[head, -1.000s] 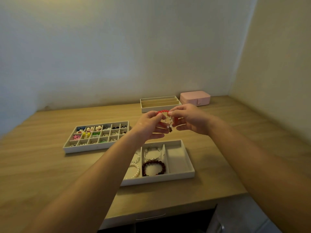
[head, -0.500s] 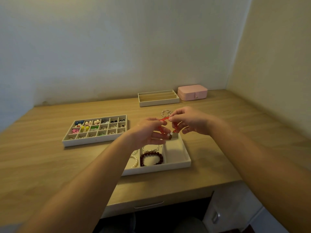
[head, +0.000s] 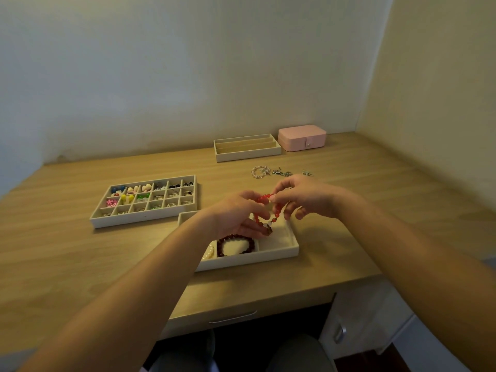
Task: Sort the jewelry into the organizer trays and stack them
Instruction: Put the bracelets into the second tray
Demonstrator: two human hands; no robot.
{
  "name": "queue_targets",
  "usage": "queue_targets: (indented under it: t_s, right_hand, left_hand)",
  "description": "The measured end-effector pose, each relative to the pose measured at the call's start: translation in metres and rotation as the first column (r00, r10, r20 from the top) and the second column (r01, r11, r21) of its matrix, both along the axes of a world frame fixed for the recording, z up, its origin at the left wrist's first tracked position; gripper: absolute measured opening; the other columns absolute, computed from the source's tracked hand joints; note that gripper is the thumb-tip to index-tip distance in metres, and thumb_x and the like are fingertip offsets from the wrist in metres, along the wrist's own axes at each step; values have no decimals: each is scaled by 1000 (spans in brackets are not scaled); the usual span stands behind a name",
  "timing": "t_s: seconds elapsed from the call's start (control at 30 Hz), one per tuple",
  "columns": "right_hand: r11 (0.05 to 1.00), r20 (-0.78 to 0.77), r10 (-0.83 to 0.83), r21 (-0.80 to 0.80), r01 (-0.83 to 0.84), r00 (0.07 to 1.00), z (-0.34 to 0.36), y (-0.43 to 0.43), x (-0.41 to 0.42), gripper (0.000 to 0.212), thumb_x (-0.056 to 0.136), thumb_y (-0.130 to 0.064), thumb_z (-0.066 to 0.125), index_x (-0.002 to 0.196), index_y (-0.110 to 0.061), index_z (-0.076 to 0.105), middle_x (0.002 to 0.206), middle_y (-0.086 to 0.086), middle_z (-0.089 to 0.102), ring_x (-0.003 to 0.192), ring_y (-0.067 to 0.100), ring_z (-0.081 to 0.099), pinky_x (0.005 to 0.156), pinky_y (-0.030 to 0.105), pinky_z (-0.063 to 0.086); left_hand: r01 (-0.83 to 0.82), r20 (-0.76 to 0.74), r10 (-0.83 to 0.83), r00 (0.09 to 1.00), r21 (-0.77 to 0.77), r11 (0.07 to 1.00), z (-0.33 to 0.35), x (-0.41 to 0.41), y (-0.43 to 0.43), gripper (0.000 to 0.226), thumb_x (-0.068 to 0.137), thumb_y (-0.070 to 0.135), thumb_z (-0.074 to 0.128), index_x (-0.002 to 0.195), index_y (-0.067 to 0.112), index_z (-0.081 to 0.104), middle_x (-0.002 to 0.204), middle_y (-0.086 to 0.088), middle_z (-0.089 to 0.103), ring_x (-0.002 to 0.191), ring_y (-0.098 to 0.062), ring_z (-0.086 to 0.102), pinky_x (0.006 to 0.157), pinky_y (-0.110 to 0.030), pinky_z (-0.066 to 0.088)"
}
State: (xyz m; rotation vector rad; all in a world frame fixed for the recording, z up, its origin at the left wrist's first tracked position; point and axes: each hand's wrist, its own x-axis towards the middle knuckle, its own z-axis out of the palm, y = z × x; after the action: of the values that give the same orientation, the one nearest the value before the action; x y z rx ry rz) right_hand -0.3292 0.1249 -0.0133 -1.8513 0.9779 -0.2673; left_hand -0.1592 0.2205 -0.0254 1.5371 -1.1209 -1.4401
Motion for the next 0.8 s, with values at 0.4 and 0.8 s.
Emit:
queue_targets:
  t_s: [0.4, 0.8]
  right_hand:
    - [997, -47, 72, 1, -72, 996, 2, 0, -16, 13, 98, -19, 65, 105, -8, 67, 91, 7, 79, 68, 13, 66, 57, 23, 46]
    - [975, -182, 14, -216, -54, 983, -11, -9, -1, 9, 96, -25, 68, 101, -17, 67, 85, -1, 77, 64, 7, 67, 55, 22, 48]
  left_hand:
    - [89, 420, -27, 907, -129, 988, 0, 2, -1, 19, 99, 11, 60, 115, 16, 68, 96, -9, 72, 78, -21, 74, 68, -31, 59]
    - [139, 804, 129, 580, -254, 957, -15, 0, -18, 22, 90, 29, 73, 110, 27, 67, 95, 6, 72, 82, -14, 68, 77, -38, 59]
